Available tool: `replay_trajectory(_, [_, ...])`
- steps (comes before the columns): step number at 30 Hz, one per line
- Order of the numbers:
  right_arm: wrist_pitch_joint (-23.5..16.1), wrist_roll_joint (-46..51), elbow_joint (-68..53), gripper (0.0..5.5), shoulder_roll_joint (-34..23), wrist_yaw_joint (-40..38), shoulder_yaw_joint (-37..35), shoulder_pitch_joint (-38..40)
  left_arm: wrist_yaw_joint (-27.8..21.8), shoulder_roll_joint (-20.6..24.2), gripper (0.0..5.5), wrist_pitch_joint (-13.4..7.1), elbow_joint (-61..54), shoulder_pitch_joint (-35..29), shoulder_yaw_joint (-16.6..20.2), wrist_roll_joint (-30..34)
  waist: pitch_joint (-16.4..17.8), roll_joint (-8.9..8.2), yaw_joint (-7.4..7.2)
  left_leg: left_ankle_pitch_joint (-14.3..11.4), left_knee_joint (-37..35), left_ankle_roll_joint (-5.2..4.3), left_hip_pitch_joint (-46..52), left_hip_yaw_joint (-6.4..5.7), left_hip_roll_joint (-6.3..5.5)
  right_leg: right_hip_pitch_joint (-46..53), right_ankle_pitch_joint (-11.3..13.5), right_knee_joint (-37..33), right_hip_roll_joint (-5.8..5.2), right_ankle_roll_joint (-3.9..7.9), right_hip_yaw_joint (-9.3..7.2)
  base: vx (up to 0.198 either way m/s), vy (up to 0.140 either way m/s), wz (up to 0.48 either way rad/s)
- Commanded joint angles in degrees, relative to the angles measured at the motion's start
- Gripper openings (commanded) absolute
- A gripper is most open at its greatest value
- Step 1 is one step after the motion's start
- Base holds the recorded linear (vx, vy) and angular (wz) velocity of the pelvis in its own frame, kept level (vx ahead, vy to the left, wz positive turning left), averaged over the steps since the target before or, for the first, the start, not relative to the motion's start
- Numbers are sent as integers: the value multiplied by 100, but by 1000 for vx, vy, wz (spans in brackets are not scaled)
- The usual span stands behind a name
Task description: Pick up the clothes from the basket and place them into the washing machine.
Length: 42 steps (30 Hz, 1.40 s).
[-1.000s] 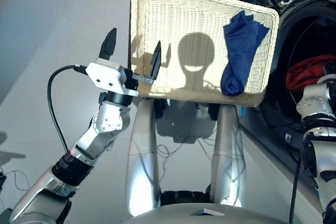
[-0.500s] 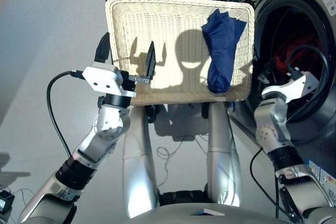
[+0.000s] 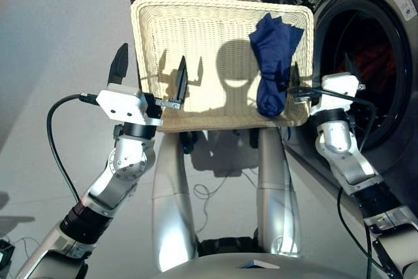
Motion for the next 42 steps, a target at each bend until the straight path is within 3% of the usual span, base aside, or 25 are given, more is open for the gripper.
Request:
replay_trajectory(1, [33, -180, 447, 550, -27, -34, 225, -775, -86, 92, 550, -410, -563, -29, 35, 44, -92, 40, 144, -152, -174, -274, 330, -129, 73, 169, 154, -478, 15, 36, -140, 0, 0, 0])
replay_trajectory(7, [222, 516, 2816, 550, 566, 89, 492, -1774, -295, -83, 550, -427, -363, -252, -153, -404, -92, 184, 286, -145, -143, -291, 276, -152, 38, 134, 128, -419, 5, -1, -172, 0, 0, 0])
replay_trajectory(18, [303, 1362, 5020, 550, 1094, 237, 319, -2375, -373, -250, 550, -369, -227, -453, -320, -474, -92, 361, 399, -143, -70, -299, 151, -182, 4, 8, 105, -288, 5, -12, -226, 0, 0, 0])
replay_trajectory(28, [569, 711, 5514, 550, 1145, 393, 737, -2659, -397, -244, 550, -318, -220, -562, -390, -348, -92, 446, 430, -139, 3, -304, 55, -209, 7, -114, 84, -178, -7, -15, -247, 0, 0, 0])
replay_trajectory(38, [885, -460, 5767, 550, 1671, 561, 1281, -2739, -392, -267, 550, -301, -200, -539, -311, -301, -92, 462, 436, -134, 23, -306, 7, -223, -5, -160, 59, -141, -2, -32, -247, 0, 0, 0])
replay_trajectory(42, [920, -516, 5863, 550, 1810, 577, 1260, -2771, -379, -309, 550, -285, -200, -537, -296, -323, -92, 467, 428, -133, 42, -311, -30, -235, -11, -185, 69, -130, -15, -33, -248, 0, 0, 0])
